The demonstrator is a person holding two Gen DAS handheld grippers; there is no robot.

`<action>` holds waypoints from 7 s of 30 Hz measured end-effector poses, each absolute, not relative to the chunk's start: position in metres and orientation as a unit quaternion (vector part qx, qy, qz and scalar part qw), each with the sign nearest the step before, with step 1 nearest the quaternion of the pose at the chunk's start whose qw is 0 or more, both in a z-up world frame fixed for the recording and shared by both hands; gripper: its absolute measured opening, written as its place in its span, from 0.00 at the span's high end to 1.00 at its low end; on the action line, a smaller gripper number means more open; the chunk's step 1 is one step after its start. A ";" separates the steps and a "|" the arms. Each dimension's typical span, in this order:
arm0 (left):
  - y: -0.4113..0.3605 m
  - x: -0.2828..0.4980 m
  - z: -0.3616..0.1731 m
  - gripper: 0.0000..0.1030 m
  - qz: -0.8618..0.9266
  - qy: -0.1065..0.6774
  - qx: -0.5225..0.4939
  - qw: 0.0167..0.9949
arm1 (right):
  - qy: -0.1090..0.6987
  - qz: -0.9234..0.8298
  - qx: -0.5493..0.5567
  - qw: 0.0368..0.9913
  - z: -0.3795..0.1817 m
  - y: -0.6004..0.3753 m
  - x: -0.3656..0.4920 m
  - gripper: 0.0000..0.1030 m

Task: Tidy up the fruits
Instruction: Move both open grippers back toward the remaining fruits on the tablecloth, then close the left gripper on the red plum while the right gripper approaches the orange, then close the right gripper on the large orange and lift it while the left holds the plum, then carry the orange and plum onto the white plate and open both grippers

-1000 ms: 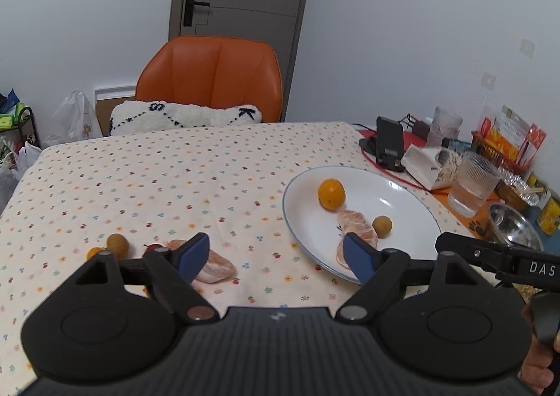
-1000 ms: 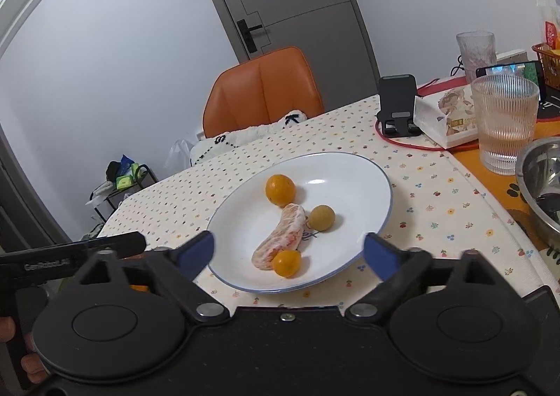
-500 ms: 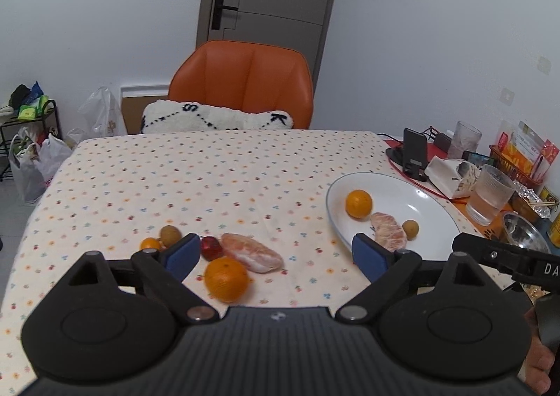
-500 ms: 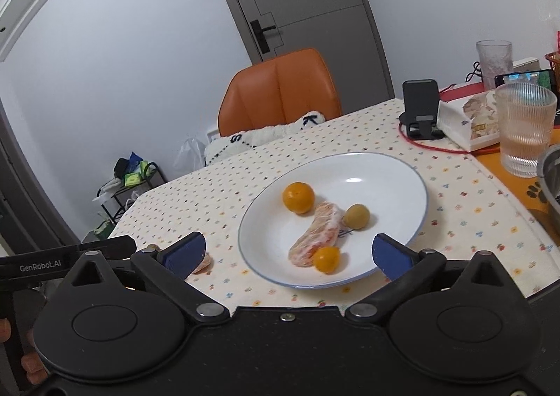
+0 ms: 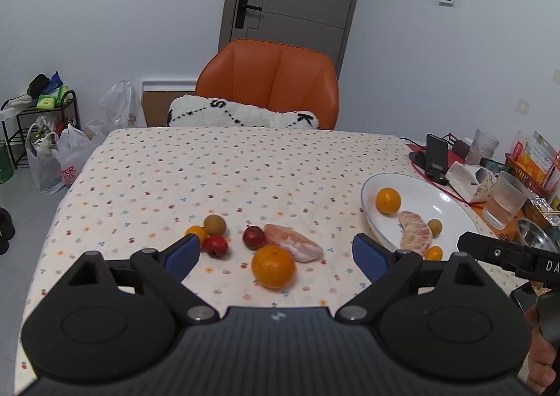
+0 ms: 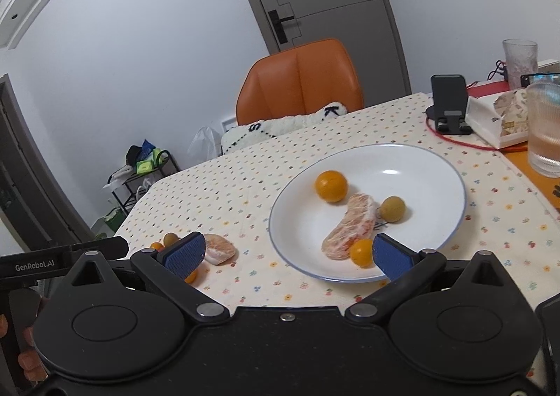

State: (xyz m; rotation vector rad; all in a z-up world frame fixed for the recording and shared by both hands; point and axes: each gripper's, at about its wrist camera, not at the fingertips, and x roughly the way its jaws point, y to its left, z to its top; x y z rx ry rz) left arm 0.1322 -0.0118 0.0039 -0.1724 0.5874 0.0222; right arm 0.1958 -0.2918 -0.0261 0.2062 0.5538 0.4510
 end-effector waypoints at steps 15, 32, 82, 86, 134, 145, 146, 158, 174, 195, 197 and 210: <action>0.028 0.129 -0.009 0.13 0.053 0.273 -0.108 0.954 | 0.282 0.266 0.094 0.917 -0.031 -0.259 0.200 0.00; 0.044 0.151 -0.035 0.46 0.038 0.296 -0.127 0.946 | 0.303 0.289 0.076 0.905 -0.039 -0.225 0.216 0.25; 0.062 0.172 -0.066 0.78 0.031 0.316 -0.146 0.937 | 0.351 0.365 0.038 0.862 -0.074 -0.151 0.237 0.66; 0.054 0.169 -0.059 0.78 0.027 0.310 -0.140 0.940 | 0.341 0.360 0.047 0.867 -0.068 -0.164 0.233 0.67; -0.012 0.165 -0.029 0.78 -0.018 0.290 -0.103 0.951 | 0.316 0.305 0.076 0.895 -0.053 -0.242 0.219 0.62; -0.058 0.179 -0.021 0.78 -0.063 0.285 -0.082 0.953 | 0.293 0.249 0.096 0.918 -0.042 -0.296 0.216 0.62; -0.061 0.180 -0.021 0.78 -0.066 0.286 -0.081 0.953 | 0.292 0.245 0.097 0.919 -0.041 -0.300 0.217 0.62; -0.099 0.195 -0.021 0.78 -0.093 0.292 -0.062 0.950 | 0.284 0.206 0.114 0.930 -0.042 -0.338 0.223 0.62; -0.130 0.213 -0.034 0.78 -0.110 0.312 -0.041 0.943 | 0.281 0.195 0.126 0.931 -0.056 -0.361 0.236 0.62; -0.139 0.221 -0.040 0.73 -0.112 0.327 -0.029 0.938 | 0.284 0.194 0.133 0.929 -0.059 -0.359 0.240 0.59; -0.135 0.217 -0.037 0.70 -0.110 0.329 -0.037 0.937 | 0.281 0.192 0.135 0.931 -0.057 -0.359 0.237 0.55; -0.093 0.192 -0.020 0.24 -0.049 0.316 -0.053 0.946 | 0.261 0.194 0.121 0.938 -0.041 -0.332 0.217 0.16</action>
